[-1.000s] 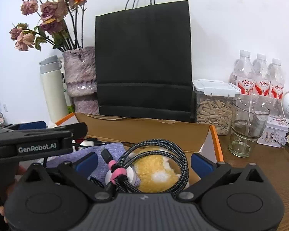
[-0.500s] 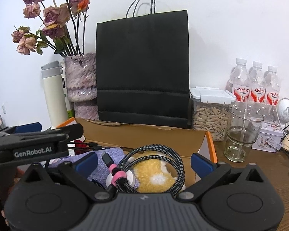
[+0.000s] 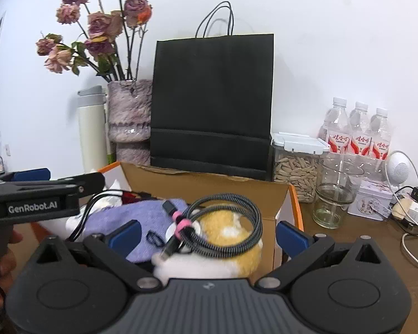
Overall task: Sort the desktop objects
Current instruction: 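Carry the plug and cable into the box and open both tools, then withdraw both tools toward the white bottle cap and yellow block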
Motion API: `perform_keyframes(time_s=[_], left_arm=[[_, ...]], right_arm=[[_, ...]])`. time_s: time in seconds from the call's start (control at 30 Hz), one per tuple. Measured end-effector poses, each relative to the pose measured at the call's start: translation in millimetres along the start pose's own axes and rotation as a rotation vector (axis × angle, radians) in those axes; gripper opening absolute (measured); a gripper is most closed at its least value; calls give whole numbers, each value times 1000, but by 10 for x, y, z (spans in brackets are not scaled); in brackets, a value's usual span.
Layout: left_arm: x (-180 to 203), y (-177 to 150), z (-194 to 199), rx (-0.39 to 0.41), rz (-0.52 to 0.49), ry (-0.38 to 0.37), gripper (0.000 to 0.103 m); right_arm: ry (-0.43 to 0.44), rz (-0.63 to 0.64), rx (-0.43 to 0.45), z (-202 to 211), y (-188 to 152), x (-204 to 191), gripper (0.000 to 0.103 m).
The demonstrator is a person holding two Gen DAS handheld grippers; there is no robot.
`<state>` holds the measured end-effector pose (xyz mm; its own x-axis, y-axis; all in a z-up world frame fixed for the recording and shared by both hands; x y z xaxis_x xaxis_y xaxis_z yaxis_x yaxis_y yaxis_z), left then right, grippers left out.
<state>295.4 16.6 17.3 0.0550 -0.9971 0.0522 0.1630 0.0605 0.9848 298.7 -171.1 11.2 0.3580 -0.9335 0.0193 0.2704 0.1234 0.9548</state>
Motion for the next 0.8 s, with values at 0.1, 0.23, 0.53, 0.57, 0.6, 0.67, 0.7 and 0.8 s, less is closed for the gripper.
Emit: perform_keyframes(time_s=[0.1,0.23,0.53,0.57,0.6,0.67,0.7,0.8], left_arm=[[-98,-34,140,-9,-2,10,103],[-264,-71,301,-25,6,24,103],[-647,-254,541,-114,-11,55,103],[-685,-271,564,-124,-13,50,103],[-713,-285,578,-132,-15,50,103],[-760,-314,608,-143,-27,54,103],[-781,-326,619,-149,-33,54,103],[-844,-354,628,-165,-36,53,103]], right_arm=[[-1,11,-6,154,-80,-43,103],[-7,22,-20,333,-190,-100,103],[58,54,-88,534,-451,-464,103],[73,56,-105,520,-476,-517,103],[88,55,-127,498,-505,-572,102],[103,48,-171,428,-553,-657,101],[101,42,-186,389,-567,-685,100],[98,14,-218,260,-576,-757,96]])
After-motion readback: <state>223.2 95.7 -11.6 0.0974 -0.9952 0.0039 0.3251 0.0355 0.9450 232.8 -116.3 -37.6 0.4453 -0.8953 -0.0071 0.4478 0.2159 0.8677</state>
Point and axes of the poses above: each gripper's, at about its wrist camera, not at the fingertips, and z roughly against the way its jaws point, x to its right, y to its top, the point moved 6 cm from there along -z, roughly the way its jaws point, and after that the axes turned 5 degrees about x, right-handed, at the moved point
